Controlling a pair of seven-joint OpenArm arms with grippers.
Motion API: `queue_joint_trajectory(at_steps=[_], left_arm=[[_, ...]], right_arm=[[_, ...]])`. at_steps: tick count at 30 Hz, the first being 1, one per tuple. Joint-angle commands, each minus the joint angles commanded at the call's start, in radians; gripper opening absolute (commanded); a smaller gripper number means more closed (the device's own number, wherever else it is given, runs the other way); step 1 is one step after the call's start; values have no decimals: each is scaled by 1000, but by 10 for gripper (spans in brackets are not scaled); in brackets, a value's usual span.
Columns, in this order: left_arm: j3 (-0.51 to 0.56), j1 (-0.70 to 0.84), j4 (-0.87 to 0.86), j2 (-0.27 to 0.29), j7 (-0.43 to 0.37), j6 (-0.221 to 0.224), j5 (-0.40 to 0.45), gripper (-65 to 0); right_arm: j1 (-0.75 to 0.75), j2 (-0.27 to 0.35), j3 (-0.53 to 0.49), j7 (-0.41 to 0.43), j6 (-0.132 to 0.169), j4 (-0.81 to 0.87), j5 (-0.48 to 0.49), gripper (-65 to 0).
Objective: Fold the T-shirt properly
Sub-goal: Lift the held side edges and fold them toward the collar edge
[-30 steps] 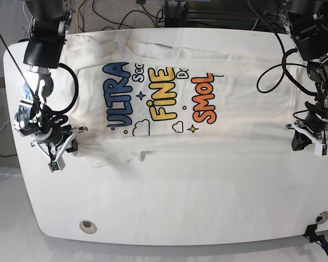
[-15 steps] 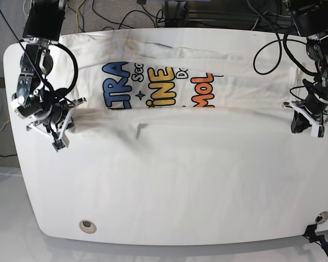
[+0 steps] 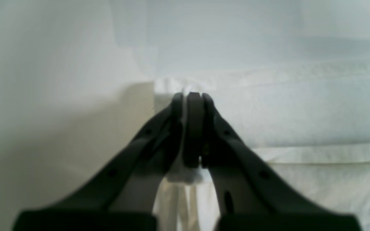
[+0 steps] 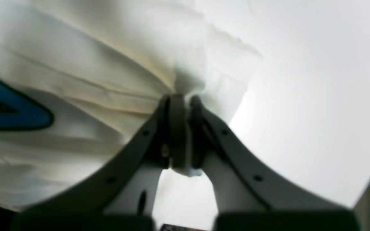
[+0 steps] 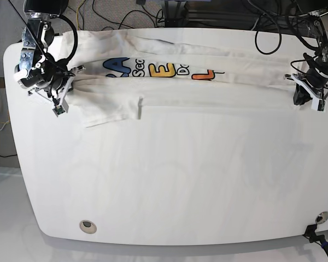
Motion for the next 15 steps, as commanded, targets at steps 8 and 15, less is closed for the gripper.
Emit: queue_joint_trajectory(at_steps=[8,15], left_arm=[[9,0,-2,2,0,0,184,-428],[25,-5,9,2,0,0,213,-122]], right_arm=[[3,5,3,0,-6,-52,-2,-293],[9,5,5,0,-2,-28,0,-278]])
